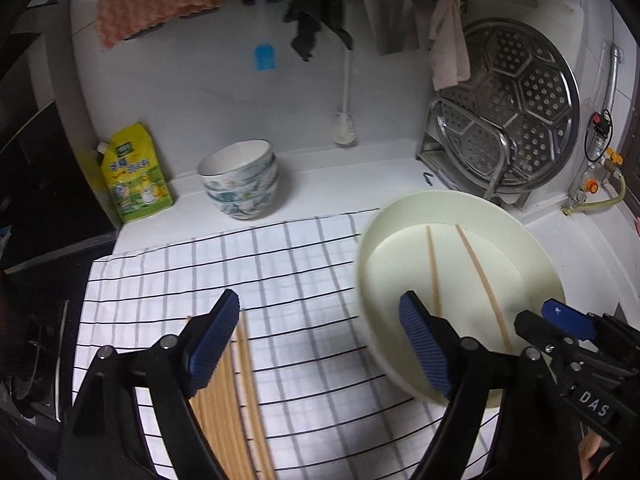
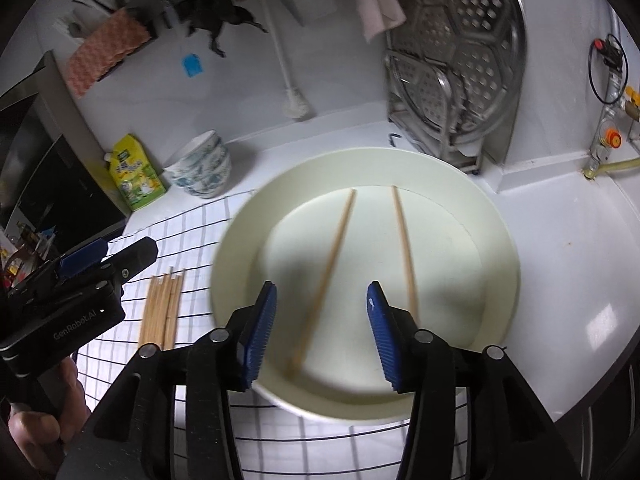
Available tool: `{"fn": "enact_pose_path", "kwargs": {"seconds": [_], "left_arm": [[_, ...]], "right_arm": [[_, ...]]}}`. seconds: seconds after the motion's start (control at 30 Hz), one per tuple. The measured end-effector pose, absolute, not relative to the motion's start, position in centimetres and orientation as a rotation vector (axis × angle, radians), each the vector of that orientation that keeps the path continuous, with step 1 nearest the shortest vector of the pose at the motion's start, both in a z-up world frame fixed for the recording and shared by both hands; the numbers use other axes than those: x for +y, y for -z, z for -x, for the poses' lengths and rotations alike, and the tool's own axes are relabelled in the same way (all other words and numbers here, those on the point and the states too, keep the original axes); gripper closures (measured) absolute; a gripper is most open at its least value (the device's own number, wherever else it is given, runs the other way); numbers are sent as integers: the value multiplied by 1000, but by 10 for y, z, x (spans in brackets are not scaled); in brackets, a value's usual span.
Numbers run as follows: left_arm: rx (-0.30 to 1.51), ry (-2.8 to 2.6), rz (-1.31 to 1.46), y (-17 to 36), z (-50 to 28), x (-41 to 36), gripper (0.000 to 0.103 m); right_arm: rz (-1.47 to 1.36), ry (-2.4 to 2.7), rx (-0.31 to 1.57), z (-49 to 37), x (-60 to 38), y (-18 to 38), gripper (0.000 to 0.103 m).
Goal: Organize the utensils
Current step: 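Move the right tool back over the chopsticks on the cloth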
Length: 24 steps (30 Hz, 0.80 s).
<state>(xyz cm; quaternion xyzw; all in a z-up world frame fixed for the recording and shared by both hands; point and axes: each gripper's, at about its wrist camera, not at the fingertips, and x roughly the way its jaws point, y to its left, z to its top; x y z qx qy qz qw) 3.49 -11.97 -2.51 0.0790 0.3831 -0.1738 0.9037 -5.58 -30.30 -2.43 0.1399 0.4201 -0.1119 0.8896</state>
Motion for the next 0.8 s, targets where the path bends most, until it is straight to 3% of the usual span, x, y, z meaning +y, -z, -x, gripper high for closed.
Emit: {"fn": "enact_pose_path", "kwargs": {"seconds": [0.47, 0.8], "left_arm": [[765, 265, -127, 18, -42, -12, 16], [774, 260, -132, 32, -45, 35, 15]], "right_arm": [[-208, 147, 894, 37, -213, 24, 47], [-170, 107, 942, 16, -157, 39, 47]]}}
